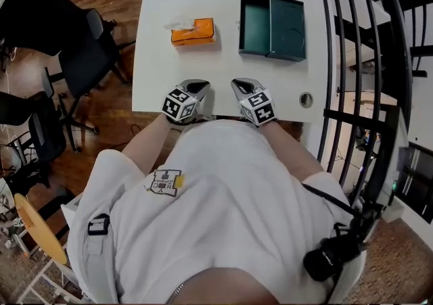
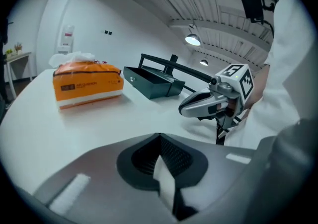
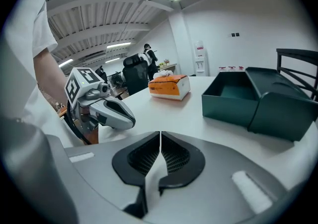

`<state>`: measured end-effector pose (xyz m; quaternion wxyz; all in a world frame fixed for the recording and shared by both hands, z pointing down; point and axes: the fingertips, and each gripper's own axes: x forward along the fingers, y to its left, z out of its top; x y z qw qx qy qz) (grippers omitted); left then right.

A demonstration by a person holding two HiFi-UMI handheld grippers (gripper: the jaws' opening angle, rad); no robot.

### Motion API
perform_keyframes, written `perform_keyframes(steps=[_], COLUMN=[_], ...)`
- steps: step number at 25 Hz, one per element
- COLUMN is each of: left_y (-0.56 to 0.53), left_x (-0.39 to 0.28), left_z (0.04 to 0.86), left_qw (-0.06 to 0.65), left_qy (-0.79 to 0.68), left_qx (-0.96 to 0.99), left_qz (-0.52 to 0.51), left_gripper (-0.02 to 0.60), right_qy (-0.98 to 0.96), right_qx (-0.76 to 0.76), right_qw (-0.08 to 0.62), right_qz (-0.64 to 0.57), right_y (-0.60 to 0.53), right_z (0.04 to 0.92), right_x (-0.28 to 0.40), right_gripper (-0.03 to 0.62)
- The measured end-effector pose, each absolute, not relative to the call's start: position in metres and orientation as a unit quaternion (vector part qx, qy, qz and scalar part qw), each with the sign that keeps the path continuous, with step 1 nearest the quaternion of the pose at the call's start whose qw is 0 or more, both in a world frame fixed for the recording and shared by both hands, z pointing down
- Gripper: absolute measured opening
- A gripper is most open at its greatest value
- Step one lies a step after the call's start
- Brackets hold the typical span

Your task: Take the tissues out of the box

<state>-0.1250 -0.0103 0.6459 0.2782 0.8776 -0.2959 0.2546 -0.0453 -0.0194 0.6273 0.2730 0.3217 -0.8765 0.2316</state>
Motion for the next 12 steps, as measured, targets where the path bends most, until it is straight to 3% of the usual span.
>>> perform_keyframes(steps=[12], left_y=[-0.0092], left_x=[-0.1277], left_z=[0.6484], left_qw=[0.273], left_qy=[-0.296], left_qx=[0.879], left_qz=[0.255], left_gripper=[0.000], right_qy=[-0.876], right_qx=[0.326], right_qw=[0.264], right_qz=[0.237], right_y=[-0.0177], right_z=[0.6272], right_x=[-0.0423], right_gripper=[-0.001])
